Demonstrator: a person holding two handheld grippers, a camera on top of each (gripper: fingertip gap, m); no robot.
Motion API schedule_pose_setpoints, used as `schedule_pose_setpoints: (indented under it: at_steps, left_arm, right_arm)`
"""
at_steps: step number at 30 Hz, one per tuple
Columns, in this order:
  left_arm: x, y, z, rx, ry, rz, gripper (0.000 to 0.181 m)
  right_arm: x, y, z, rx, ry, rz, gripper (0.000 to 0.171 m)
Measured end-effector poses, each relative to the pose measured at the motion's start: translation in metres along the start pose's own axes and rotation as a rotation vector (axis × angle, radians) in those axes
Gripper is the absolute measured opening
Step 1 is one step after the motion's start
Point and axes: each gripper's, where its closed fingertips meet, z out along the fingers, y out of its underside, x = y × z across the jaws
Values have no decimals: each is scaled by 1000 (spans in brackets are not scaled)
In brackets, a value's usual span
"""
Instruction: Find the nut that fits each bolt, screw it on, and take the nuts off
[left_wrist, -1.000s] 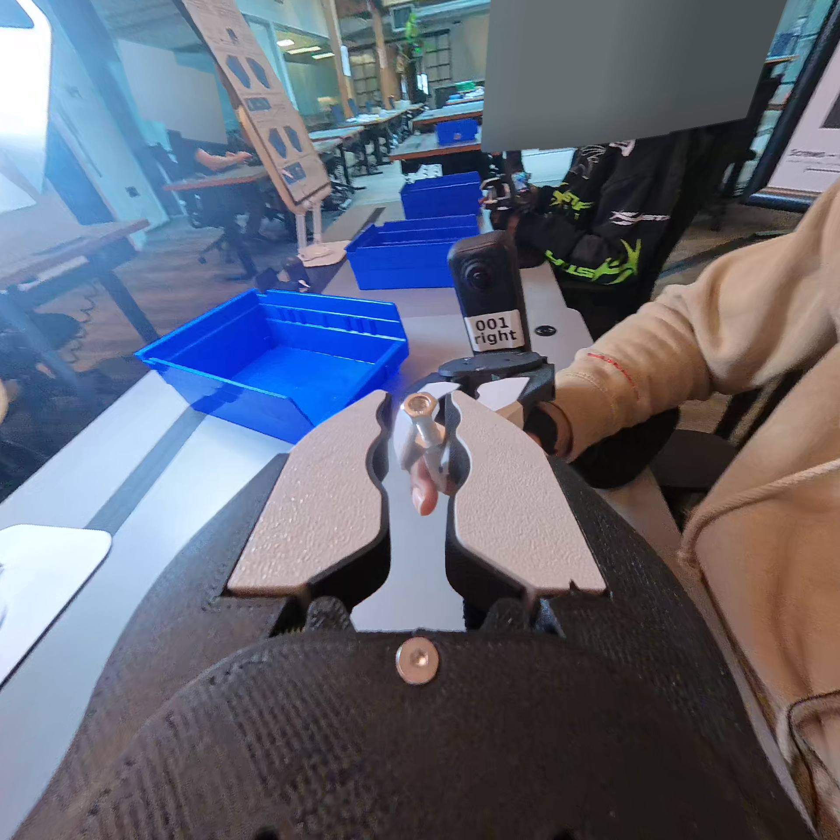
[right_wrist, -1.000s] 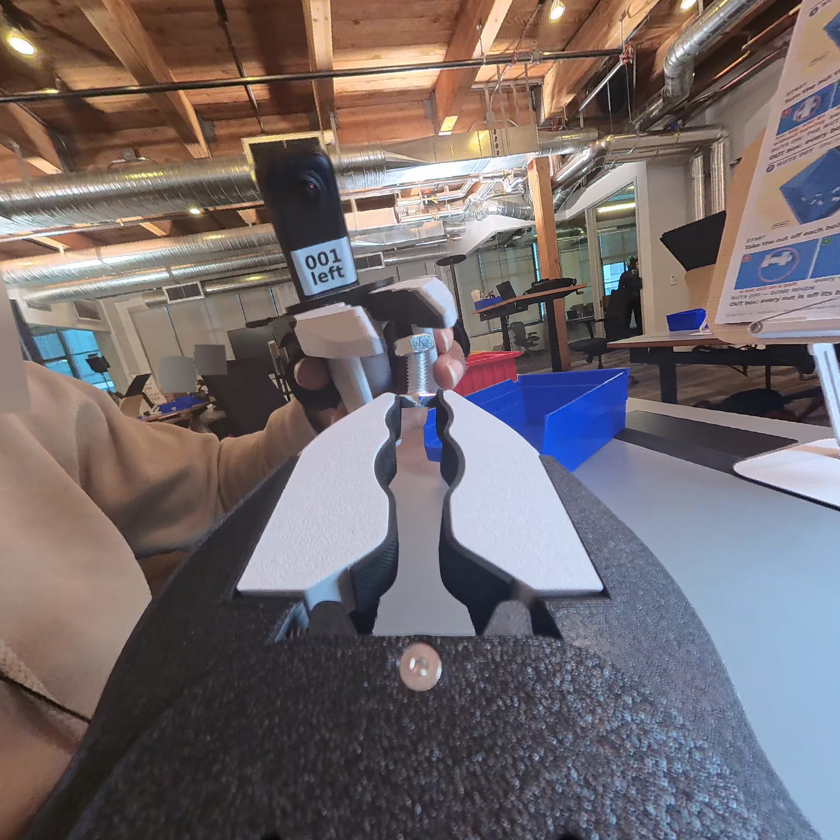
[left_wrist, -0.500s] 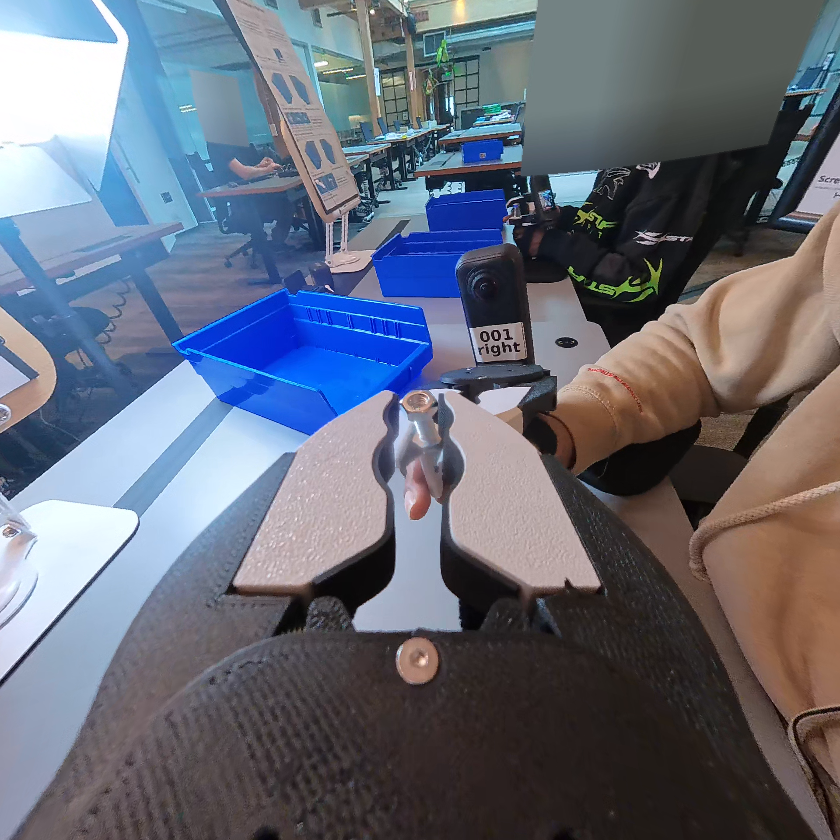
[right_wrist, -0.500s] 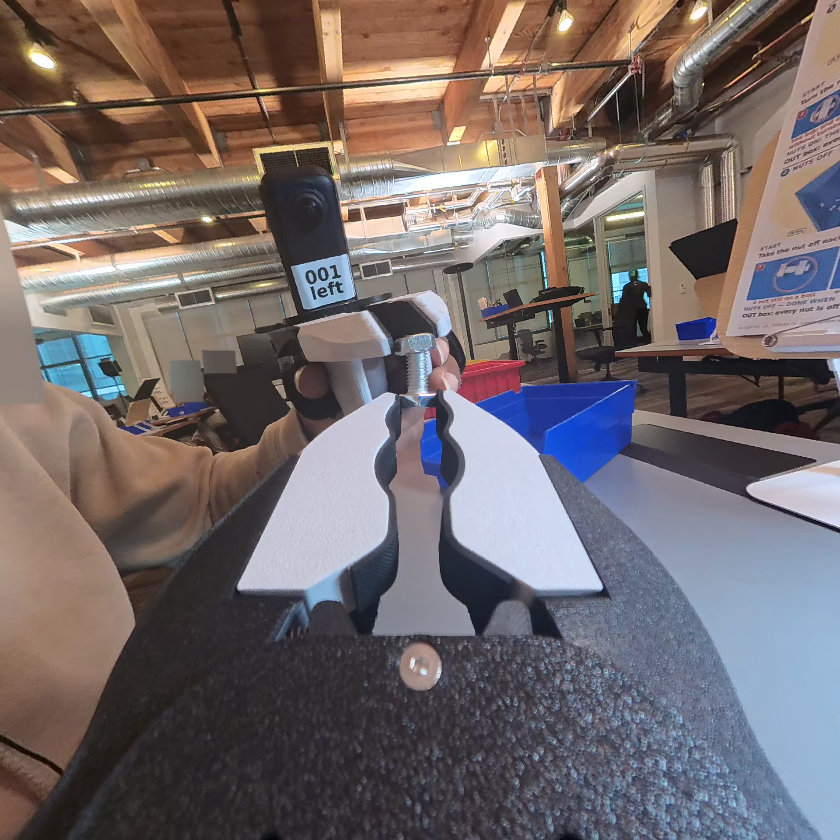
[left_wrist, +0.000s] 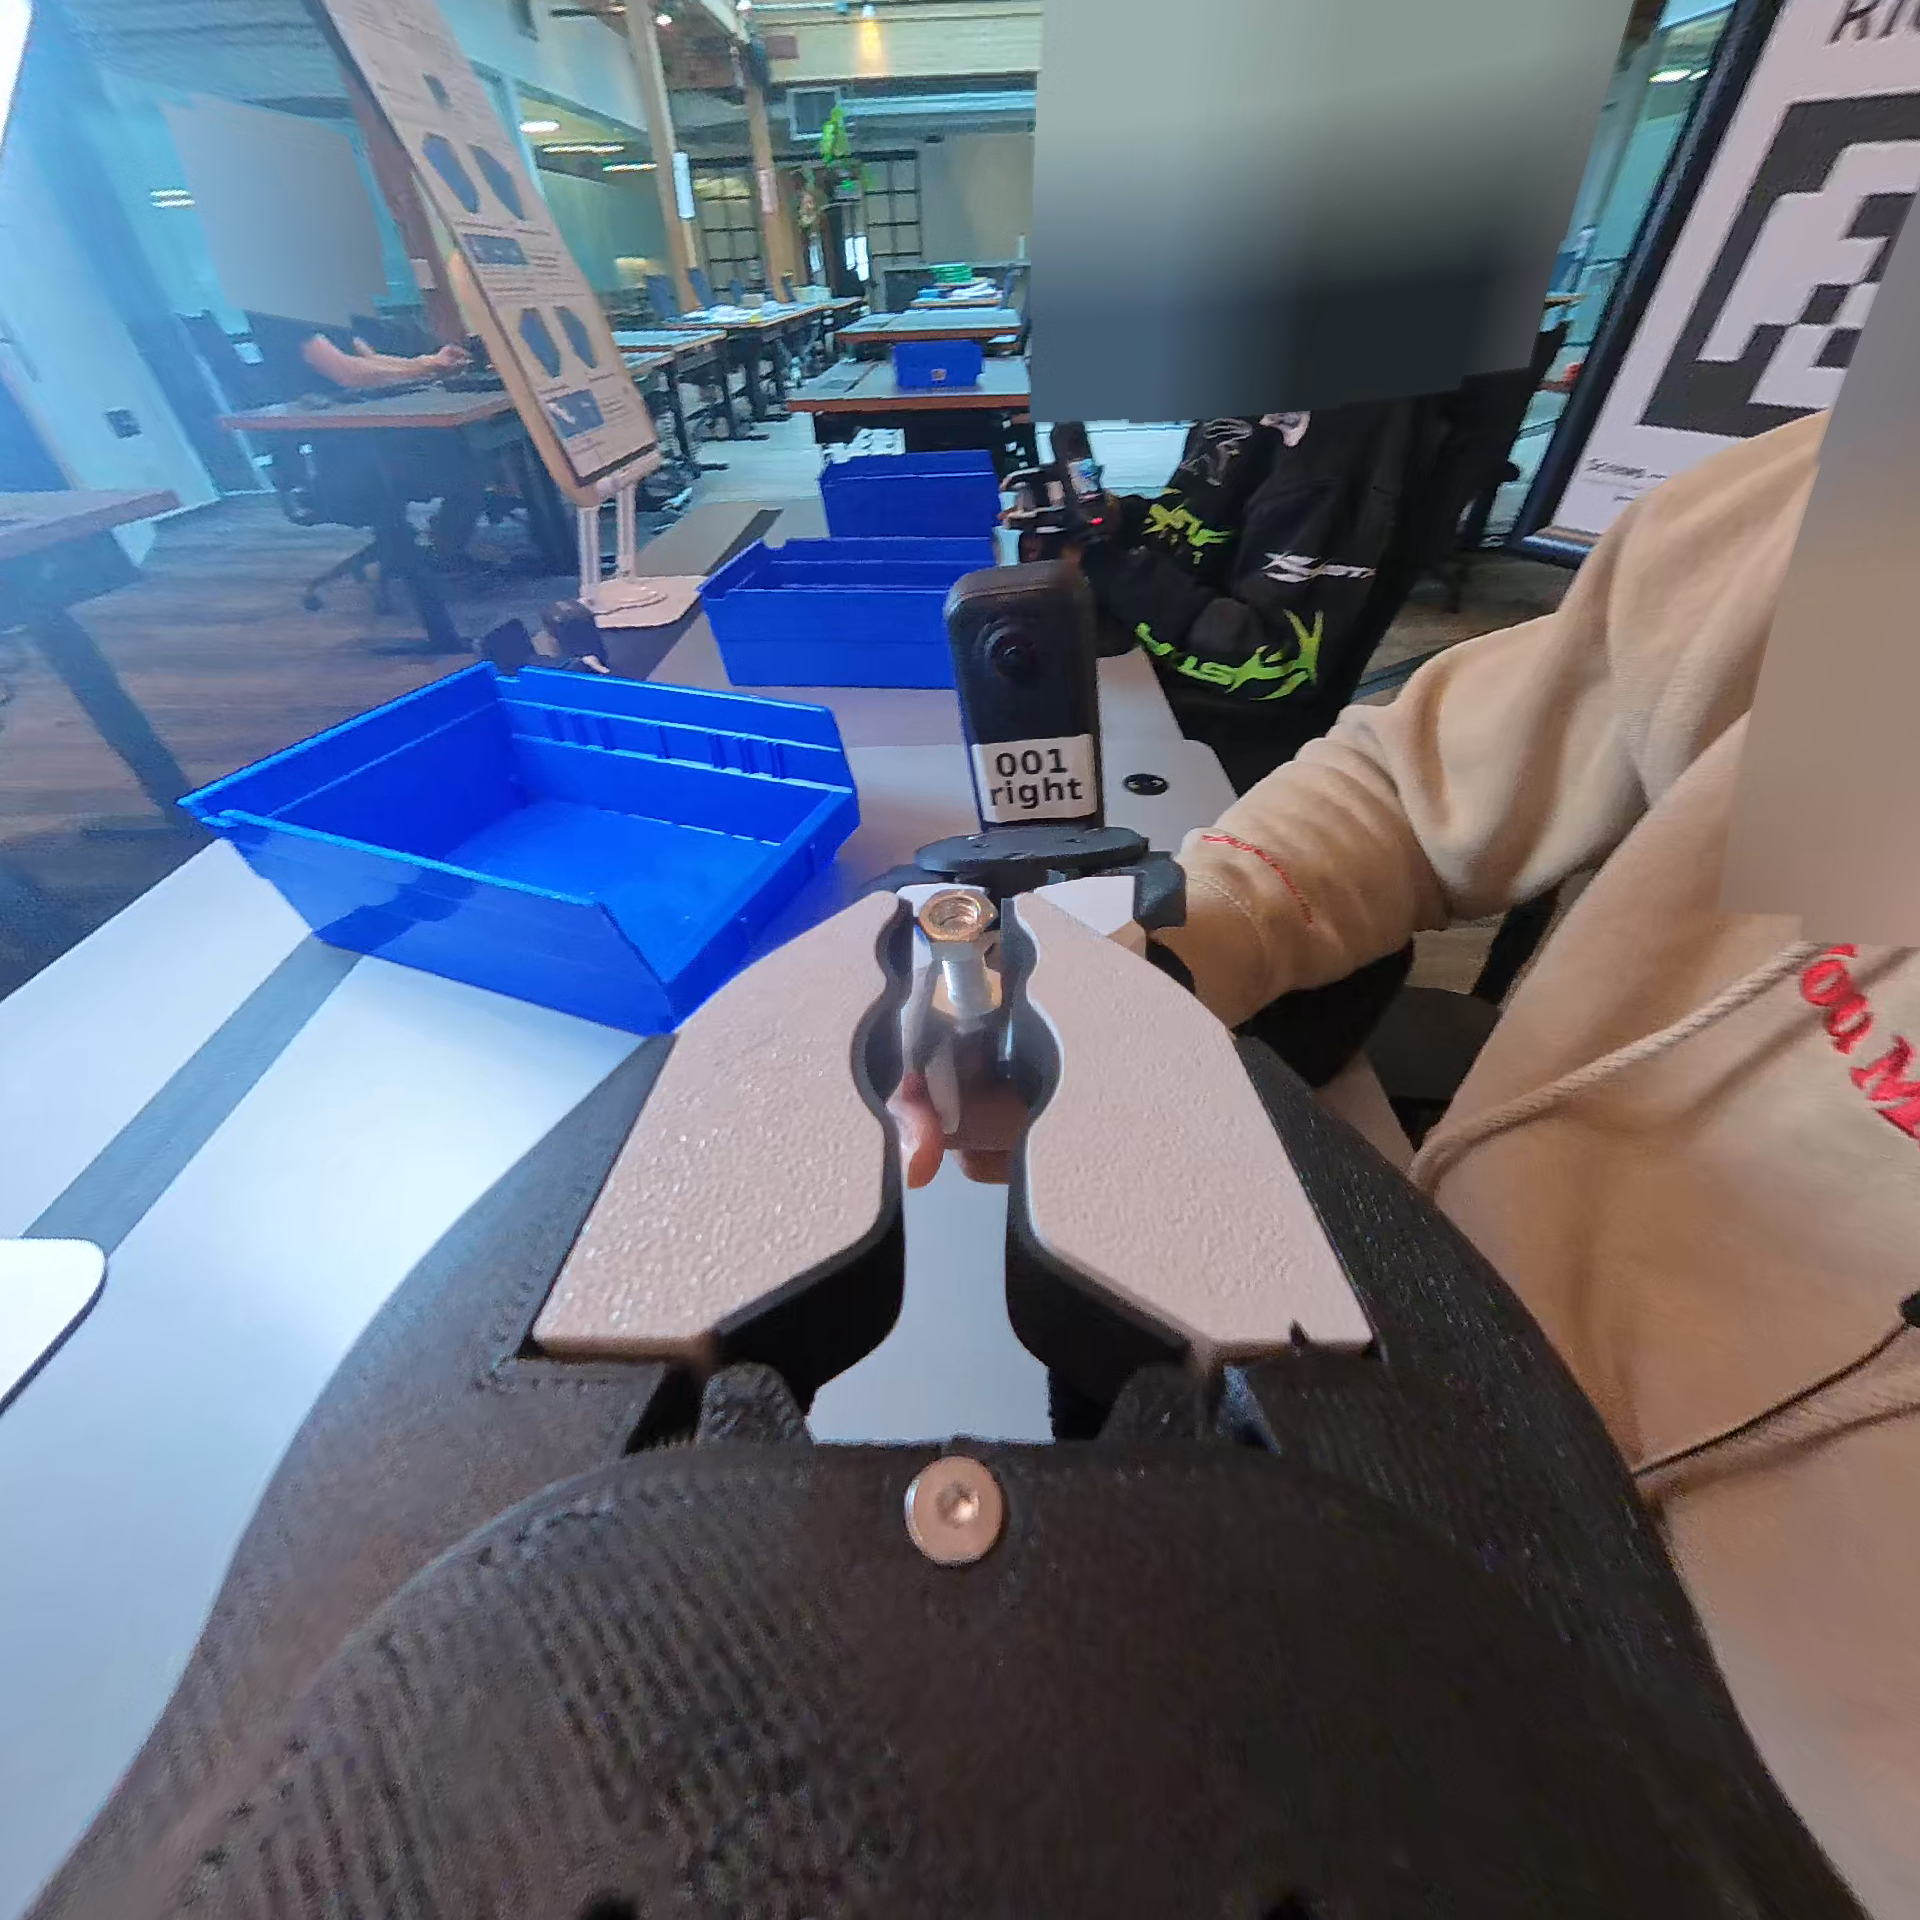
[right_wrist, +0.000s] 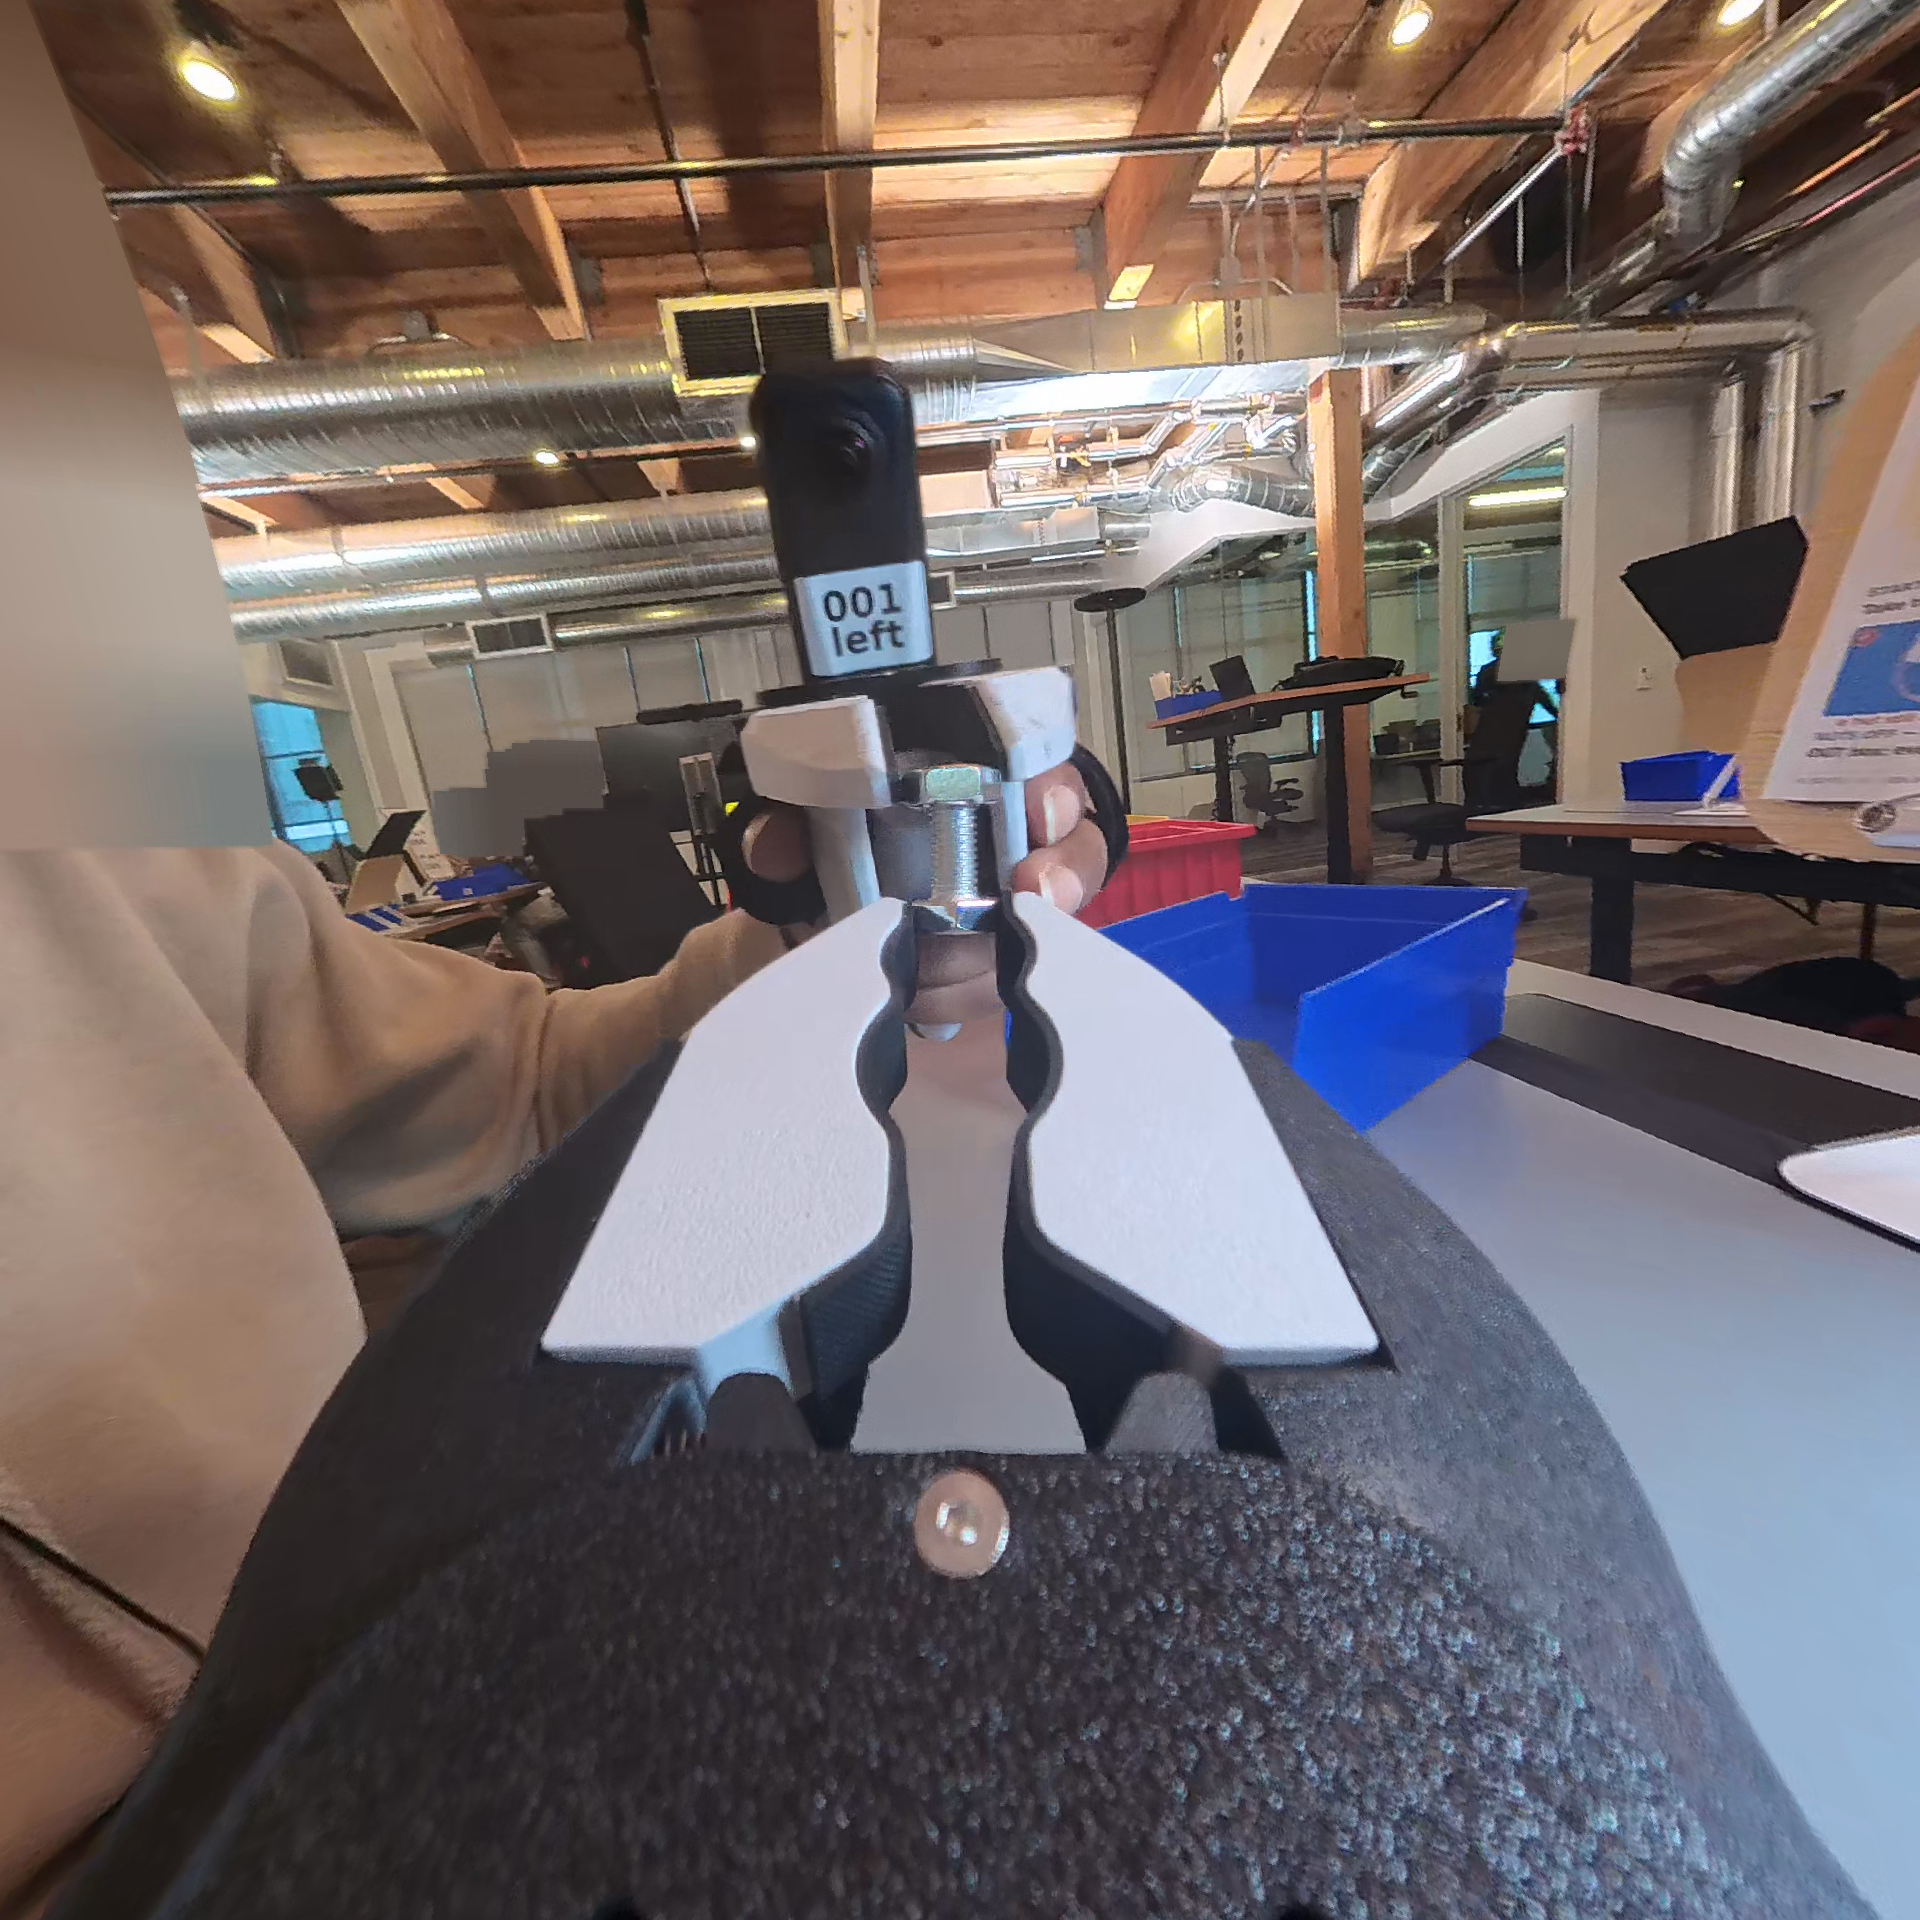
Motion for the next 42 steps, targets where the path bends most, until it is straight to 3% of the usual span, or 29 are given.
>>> schedule_pose_setpoints:
  at_steps: [8,17,27,32,42]
  left_arm:
    - [22,-2,-8,45,200,-21,16]
    - [29,0,-11,48,268,-23,16]
    - [19,3,-11,49,205,-10,24]
    - [-31,23,-26,68,100,-130,18]
    - [-80,68,-23,-33,-86,-208,17]
  right_arm:
    - [-24,0,4,-16,-141,44,15]
    - [-33,4,5,-32,-198,74,15]
    - [-21,8,4,-44,-129,32,15]
    - [-13,8,-2,-63,-97,-15,15]
    - [19,-31,-25,41,30,-61,14]
